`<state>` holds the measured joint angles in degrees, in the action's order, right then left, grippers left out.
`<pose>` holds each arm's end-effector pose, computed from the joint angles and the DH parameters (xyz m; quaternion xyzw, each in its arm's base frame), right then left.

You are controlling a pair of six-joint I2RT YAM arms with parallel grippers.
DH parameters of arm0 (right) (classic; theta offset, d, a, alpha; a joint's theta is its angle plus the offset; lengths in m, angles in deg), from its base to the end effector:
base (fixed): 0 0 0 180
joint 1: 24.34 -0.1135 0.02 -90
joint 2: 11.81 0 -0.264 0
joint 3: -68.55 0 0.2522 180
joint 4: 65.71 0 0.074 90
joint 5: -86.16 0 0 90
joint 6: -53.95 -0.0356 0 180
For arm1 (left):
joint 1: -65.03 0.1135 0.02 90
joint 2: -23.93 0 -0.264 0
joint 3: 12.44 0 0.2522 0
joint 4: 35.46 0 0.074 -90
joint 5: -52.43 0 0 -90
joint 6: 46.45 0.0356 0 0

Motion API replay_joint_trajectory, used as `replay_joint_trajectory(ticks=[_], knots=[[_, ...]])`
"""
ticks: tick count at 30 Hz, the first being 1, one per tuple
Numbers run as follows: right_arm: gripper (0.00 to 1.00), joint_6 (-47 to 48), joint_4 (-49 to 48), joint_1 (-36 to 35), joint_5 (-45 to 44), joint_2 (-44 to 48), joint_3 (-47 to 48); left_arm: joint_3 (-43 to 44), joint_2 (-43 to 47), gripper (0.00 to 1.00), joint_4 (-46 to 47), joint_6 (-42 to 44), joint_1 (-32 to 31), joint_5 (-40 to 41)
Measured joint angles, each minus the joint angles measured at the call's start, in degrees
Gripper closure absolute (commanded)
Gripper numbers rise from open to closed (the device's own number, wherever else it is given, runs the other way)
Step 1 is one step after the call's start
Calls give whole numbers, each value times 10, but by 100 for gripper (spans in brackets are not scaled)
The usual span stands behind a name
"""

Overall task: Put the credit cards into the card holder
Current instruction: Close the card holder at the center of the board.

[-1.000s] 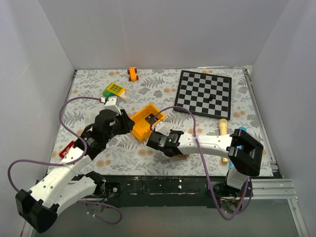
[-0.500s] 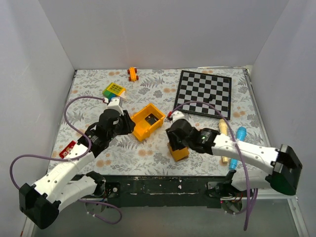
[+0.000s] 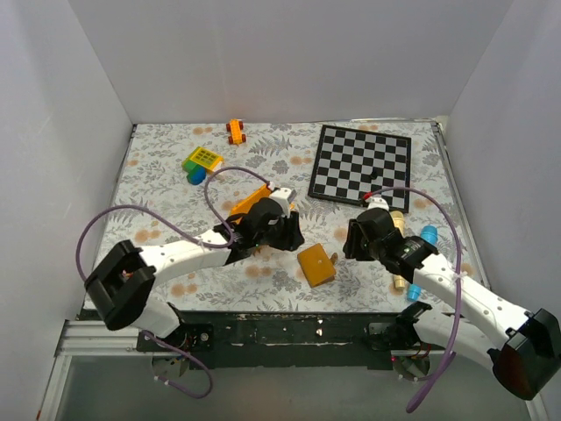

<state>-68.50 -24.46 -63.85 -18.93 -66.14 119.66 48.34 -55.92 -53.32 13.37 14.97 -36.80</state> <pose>0.1565 0.1170 0.2379 -0.0056 0.9155 0.1274 0.3816 0.1926 -0.2293 0.2251 0.1515 0.8817 -0.2833 0.3455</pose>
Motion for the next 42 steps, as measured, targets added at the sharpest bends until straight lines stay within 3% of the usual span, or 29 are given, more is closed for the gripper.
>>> replay_joint_trajectory(ticks=[5,10,14,16,42], knots=[[57,-20,-6,31,26,14,-43,41,-107,99,64,0,-17,-52],[71,-32,-15,60,53,12,-68,58,-162,100,103,-5,-22,-100],[92,-35,-44,81,79,-2,-82,58,-178,100,118,-7,-23,-123],[99,-37,-59,94,96,-12,-89,58,-185,100,125,-8,-23,-129],[99,-25,-163,118,203,-108,-90,31,-247,100,196,-29,-26,-149]])
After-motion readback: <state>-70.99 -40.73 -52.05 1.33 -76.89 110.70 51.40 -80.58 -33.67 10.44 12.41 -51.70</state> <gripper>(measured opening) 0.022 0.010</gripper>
